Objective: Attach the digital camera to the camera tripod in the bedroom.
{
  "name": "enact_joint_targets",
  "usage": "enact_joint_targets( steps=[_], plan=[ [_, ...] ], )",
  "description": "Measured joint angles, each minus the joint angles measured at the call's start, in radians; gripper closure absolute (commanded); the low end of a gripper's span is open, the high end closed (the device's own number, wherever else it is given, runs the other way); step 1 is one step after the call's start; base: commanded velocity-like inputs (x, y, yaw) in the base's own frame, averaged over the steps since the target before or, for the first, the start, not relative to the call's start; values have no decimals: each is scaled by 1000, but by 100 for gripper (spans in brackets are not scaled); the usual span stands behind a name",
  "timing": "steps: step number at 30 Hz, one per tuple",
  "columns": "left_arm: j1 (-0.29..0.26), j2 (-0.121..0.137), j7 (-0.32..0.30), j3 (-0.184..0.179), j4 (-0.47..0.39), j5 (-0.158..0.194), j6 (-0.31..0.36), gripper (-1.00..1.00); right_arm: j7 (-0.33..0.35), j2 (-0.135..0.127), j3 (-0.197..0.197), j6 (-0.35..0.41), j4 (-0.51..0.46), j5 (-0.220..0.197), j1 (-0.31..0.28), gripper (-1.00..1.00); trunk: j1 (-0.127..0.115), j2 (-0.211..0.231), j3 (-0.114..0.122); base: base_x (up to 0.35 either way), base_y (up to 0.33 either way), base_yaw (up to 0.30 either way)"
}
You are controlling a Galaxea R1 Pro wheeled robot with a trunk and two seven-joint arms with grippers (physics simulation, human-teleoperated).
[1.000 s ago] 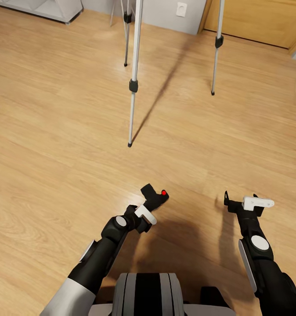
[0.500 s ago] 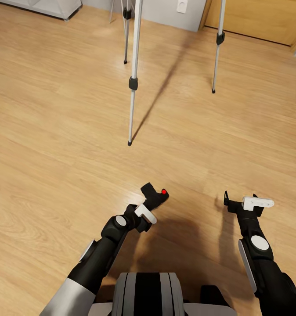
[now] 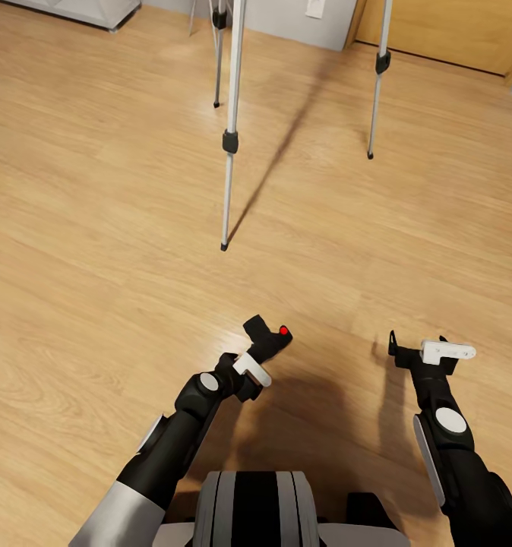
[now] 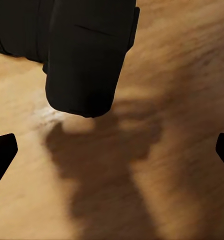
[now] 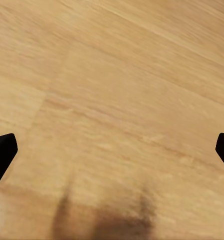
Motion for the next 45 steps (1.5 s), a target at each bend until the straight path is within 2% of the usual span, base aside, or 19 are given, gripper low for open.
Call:
enact_joint_targets(
  steps=[11,16,23,45],
  plan=[
    [0,0,-1,1,-35,-4,0,-100,0,0,0,12,-17,0,0,-100,0,0,-1,0,0,0],
    [-2,0,-1,3,-39,-53,-1,-100,0,0,4,15,-17,1,0,-100,0,0,-1,0,0,0],
    [-15,0,-1,4,-34,-82,-1,-100,0,0,4,15,-16,1,0,-100,0,0,-1,0,0,0],
    [-22,0,-4,-4,-16,-84,0,-100,0,0,6,15,-18,1,1,-100,0,0,-5,0,0,0]
  ],
)
